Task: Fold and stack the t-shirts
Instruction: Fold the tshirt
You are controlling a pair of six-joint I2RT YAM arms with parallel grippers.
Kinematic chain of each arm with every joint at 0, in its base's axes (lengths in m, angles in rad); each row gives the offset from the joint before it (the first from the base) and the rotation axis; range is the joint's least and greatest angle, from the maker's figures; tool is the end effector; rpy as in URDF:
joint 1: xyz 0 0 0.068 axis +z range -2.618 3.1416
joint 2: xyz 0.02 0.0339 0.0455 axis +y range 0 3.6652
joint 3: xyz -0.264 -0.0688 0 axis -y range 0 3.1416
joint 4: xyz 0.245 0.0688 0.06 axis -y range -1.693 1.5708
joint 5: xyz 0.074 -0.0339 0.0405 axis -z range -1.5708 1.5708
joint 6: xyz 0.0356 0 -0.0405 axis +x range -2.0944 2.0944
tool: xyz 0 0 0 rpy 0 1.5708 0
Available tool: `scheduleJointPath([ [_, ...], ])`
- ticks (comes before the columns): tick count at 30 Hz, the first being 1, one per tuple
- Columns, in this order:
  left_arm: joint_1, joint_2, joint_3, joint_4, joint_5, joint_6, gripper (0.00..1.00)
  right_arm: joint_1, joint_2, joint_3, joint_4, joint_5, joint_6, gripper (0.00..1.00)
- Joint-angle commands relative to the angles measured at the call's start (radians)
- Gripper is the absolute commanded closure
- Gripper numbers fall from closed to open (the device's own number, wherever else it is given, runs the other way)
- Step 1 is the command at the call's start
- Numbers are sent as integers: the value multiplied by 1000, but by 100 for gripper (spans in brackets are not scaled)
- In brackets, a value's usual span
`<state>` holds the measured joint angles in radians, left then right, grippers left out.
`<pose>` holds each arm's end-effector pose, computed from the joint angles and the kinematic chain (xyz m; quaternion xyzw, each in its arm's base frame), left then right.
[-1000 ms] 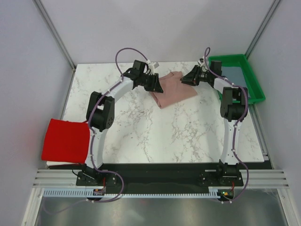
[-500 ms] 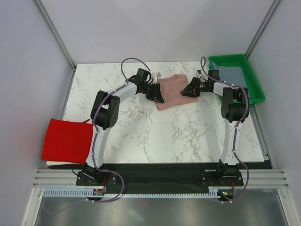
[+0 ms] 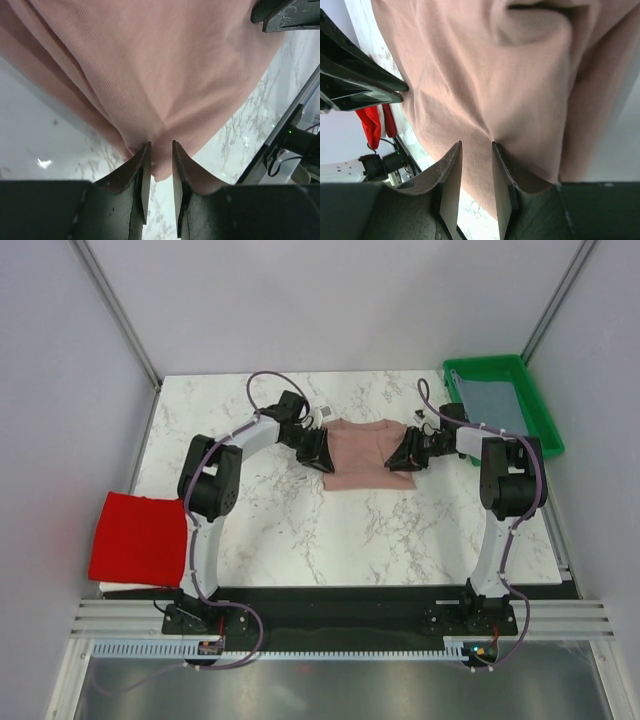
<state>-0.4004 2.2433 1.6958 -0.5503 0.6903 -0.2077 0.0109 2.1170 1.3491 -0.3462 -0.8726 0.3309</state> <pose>0.4250 -0.2045 0.1534 0.1669 0.9030 -0.3798 0.1119 0.4175 0.0318 0.1251 0.0462 0.8868 0.4405 0.1322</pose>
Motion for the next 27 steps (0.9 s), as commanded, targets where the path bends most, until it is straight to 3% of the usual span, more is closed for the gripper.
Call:
scheduleJointPath([
  [1, 5, -151, -56, -56, 31, 34, 69, 27, -107, -60, -16, 37, -29, 62],
  [5, 15, -236, -65, -53, -14, 30, 61, 27, -196, -82, -16, 53, -36, 60],
  [10, 47, -254, 27, -43, -123, 93, 37, 15, -252, 16, -45, 64, -125, 59],
  [18, 90, -97, 211, -60, -147, 177, 39, 3, -63, 342, -273, 150, -450, 53],
  [27, 89, 18, 312, -56, -153, 254, 43, -8, 80, 484, -300, 228, -515, 47],
])
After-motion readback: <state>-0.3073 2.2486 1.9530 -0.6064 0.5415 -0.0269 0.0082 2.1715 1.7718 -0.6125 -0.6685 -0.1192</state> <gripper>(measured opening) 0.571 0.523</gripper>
